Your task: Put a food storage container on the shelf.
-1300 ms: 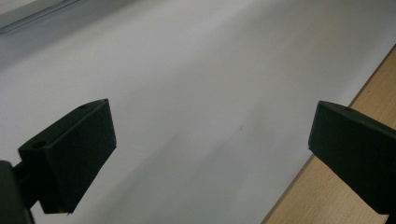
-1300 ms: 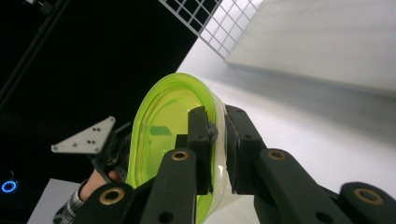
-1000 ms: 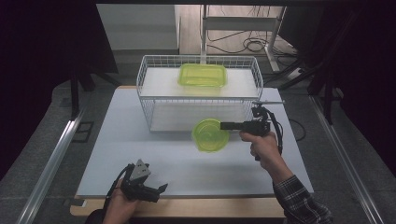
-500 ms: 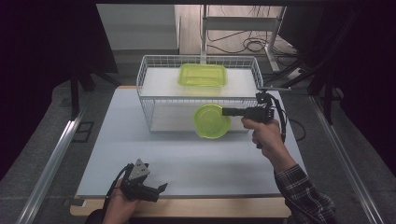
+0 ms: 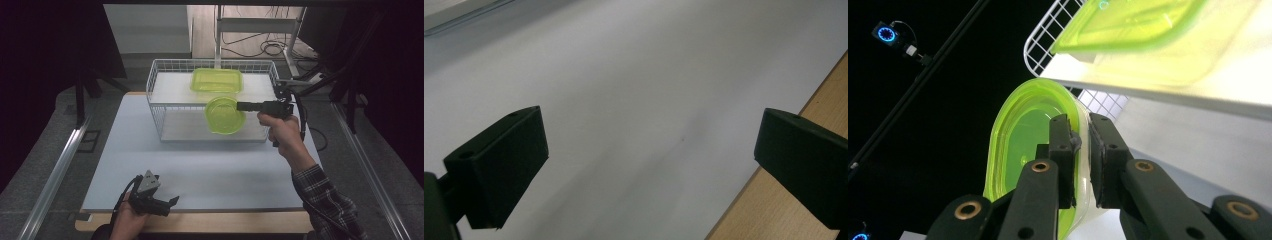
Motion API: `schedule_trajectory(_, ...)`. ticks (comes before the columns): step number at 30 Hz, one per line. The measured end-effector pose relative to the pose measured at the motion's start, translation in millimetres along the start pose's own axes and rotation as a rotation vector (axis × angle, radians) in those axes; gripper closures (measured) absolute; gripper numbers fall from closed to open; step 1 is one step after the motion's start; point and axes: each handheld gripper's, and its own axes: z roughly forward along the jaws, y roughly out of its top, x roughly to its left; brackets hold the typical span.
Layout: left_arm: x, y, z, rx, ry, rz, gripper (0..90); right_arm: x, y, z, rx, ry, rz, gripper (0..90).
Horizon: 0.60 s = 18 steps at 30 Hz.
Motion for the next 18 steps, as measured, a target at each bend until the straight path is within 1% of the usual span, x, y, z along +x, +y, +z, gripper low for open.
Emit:
schedule_trajectory(7,0.0,0.0,0.0,-0.002,-0.002,-0.001,0.6,9.6,14.1,2.9,-0.017,-0.002,-0.016,81.1)
schedule_trajectory(18,0.2,-0.2,0.1,0.003,-0.002,-0.001,0.7,16.3,36.2,9.9,-0.051,-0.015,-0.008,81.1)
